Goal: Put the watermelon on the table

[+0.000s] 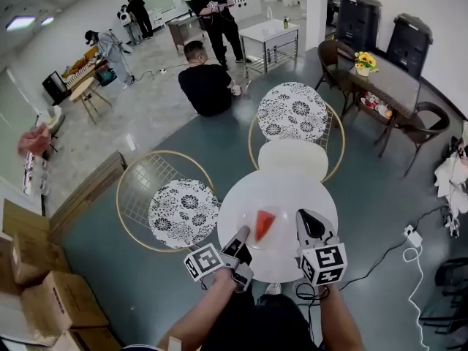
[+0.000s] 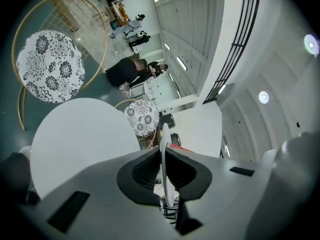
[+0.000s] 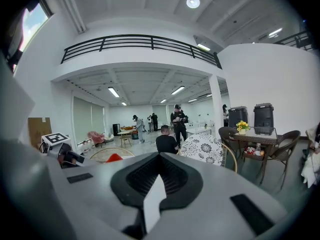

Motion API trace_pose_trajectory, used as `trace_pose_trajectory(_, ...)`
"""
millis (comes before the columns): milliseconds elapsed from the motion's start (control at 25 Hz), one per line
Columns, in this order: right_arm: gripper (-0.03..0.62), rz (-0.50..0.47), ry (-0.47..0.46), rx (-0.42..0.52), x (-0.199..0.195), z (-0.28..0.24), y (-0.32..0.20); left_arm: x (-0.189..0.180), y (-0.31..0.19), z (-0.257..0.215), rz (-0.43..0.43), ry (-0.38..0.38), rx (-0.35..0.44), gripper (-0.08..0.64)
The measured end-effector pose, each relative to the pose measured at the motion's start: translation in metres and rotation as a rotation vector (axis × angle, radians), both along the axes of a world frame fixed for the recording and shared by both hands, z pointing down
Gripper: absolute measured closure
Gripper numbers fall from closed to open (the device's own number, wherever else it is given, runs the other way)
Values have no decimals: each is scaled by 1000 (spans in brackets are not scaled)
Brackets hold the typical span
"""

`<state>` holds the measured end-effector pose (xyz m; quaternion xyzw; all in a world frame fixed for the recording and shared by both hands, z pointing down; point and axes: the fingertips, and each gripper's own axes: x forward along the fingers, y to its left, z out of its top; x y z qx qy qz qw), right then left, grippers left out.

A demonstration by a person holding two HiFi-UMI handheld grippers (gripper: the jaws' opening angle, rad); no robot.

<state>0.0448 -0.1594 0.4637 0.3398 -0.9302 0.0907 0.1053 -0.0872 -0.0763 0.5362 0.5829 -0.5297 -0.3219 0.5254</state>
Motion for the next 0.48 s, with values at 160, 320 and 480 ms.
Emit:
trace_pose_trajectory(160,591,42,15,-8,-2,3,-8,-2,-14,5,45,9,2,538)
trace_pose_trajectory(320,591,105,29,-16,-2,6,-17,-10,-30,10,107,8,-1,538)
trace_pose_trajectory(480,591,169,55,-31,2,10,-26,-14,-48,18,173,8,1,538)
